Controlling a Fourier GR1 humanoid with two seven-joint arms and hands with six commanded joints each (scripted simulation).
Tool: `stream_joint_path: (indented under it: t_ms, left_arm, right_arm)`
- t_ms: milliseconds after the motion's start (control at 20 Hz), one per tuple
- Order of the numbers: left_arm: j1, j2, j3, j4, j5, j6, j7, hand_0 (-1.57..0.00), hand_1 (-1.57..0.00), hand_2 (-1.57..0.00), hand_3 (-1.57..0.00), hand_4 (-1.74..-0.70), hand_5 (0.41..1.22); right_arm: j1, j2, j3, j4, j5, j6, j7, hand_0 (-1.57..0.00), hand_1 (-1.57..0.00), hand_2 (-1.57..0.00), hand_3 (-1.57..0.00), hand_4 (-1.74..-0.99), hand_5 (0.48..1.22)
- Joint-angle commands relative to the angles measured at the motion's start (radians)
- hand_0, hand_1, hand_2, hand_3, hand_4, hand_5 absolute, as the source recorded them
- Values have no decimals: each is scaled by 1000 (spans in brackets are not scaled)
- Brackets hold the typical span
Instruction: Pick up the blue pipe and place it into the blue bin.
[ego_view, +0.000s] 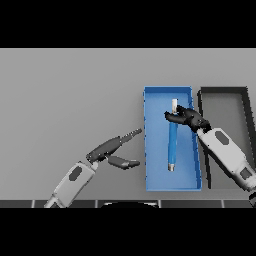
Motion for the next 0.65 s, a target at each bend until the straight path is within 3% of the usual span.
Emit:
stream_joint_path:
  t_ms: [0, 300, 500, 600]
  left_arm:
    - [3, -6, -5, -2, -2, 3, -9, 1, 1, 1, 1, -909, 457]
    - [-7, -12, 0, 14, 1, 0, -6, 1, 1, 1, 1, -920, 465]
    - [4, -6, 2, 11, 3, 0, -20, 1, 1, 1, 1, -920, 467]
    - [20, -7, -9, 10, -5, 1, -33, 1, 1, 1, 1, -920, 468]
  right_arm:
    - [-2, 3, 8, 0, 15, -2, -8, -56, -50, -48, -39, -1124, 738]
    - [-10, 1, 0, 25, 21, 8, -34, -14, -12, -12, -9, -1127, 680]
    - [-12, -1, 0, 33, 15, 31, -29, -9, -8, -7, -6, -1129, 674]
    - [-14, 10, -2, 51, 14, 46, -53, -9, -8, -7, -6, -1129, 677]
